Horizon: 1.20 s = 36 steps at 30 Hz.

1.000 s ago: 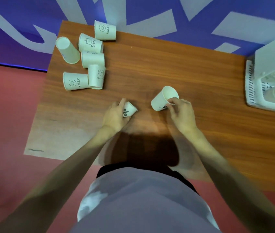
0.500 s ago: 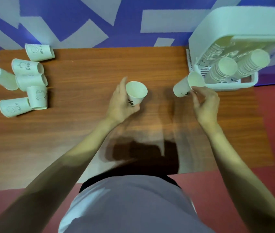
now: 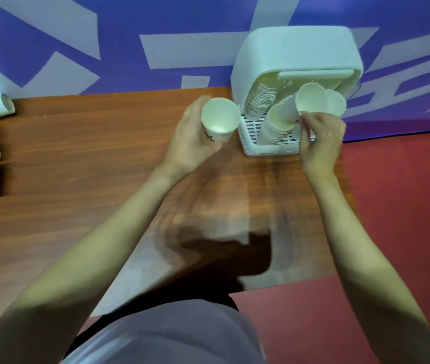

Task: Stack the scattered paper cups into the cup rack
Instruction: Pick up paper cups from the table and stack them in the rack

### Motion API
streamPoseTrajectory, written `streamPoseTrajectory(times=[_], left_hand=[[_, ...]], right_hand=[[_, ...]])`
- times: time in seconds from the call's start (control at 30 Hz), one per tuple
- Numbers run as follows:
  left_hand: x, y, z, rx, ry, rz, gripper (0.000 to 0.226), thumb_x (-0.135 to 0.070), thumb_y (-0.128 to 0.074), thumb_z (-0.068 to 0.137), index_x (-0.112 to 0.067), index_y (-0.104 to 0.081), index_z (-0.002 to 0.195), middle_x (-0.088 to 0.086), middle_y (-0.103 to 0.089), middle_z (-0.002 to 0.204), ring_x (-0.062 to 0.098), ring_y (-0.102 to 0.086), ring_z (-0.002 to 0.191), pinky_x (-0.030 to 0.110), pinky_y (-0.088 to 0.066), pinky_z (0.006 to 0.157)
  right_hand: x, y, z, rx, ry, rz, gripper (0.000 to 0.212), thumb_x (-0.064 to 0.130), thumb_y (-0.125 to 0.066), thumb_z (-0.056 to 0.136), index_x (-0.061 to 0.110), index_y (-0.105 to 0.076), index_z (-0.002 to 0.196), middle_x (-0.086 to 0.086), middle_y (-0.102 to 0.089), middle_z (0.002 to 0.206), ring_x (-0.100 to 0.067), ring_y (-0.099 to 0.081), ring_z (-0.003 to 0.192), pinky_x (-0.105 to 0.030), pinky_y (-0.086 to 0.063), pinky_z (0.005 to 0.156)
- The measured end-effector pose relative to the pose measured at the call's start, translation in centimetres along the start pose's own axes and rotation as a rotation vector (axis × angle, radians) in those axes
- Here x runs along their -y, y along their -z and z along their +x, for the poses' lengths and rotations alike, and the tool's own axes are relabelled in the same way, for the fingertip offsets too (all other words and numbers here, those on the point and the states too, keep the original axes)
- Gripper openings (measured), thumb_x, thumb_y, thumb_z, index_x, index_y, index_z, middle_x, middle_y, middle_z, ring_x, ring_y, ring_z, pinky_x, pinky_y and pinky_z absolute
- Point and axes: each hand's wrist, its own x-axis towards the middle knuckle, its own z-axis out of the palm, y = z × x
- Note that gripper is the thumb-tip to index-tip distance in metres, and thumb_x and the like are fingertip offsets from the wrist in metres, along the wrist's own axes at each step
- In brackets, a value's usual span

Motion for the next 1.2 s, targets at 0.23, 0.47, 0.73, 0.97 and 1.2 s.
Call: streamPoseTrajectory(times=[0.23,0.47,0.73,0.97,1.2], left_hand=[[-2.7,-1.2,3.3,-0.048,-0.062,0.055,0.069,-0.029,-0.075,0.073,-0.003,-0.045,0.129,0.007,-0.055,0.127,0.021,-0.051,0.117,0.026,-0.044,0.095],[-4.2,-3.3,5.2,-0.039,-0.112,0.024,0.058,-0.03,-0.075,0.073,-0.005,-0.047,0.117,0.003,-0.056,0.111,0.011,-0.051,0.097,0.023,-0.045,0.077],[-6.2,-7.9,8.1,0.091,-0.158,0.036,0.075,-0.031,-0.079,0.072,-0.005,-0.039,0.129,0.007,-0.053,0.126,0.022,-0.05,0.114,0.024,-0.039,0.085],[-5.3,-11.7,8.5,0.192,-0.167,0.087,0.078,-0.025,-0.077,0.072,-0.006,-0.036,0.135,0.009,-0.047,0.137,0.025,-0.046,0.126,0.035,-0.041,0.099],[-2.7,-11.8,7.1,0.25,-0.153,0.136,0.085,-0.017,-0.075,0.075,0.0,-0.026,0.143,0.015,-0.038,0.146,0.028,-0.033,0.137,0.031,-0.026,0.112]], right_hand=[[-0.6,-2.3,-0.5,0.14,0.082,0.048,0.023,-0.005,-0.057,0.082,0.005,-0.07,0.098,-0.012,-0.064,0.08,-0.034,-0.057,0.079,-0.037,-0.036,0.075],[-0.9,-3.3,-0.3,0.366,0.08,0.052,0.021,-0.005,-0.051,0.087,-0.002,-0.067,0.1,-0.018,-0.065,0.087,-0.038,-0.057,0.089,-0.044,-0.042,0.08],[-2.1,-0.8,-2.9,0.283,-0.146,0.253,0.047,0.021,-0.057,0.093,0.001,-0.045,0.135,-0.014,-0.05,0.136,-0.029,-0.045,0.128,-0.044,-0.036,0.107],[-2.6,0.2,-5.8,0.383,-0.23,0.16,0.06,0.026,-0.061,0.091,-0.002,-0.037,0.139,-0.018,-0.046,0.138,-0.033,-0.042,0.13,-0.045,-0.033,0.109],[-1.7,0.3,-7.4,0.473,-0.222,0.105,0.061,0.028,-0.058,0.093,-0.003,-0.035,0.14,-0.019,-0.045,0.14,-0.033,-0.039,0.132,-0.044,-0.03,0.111]])
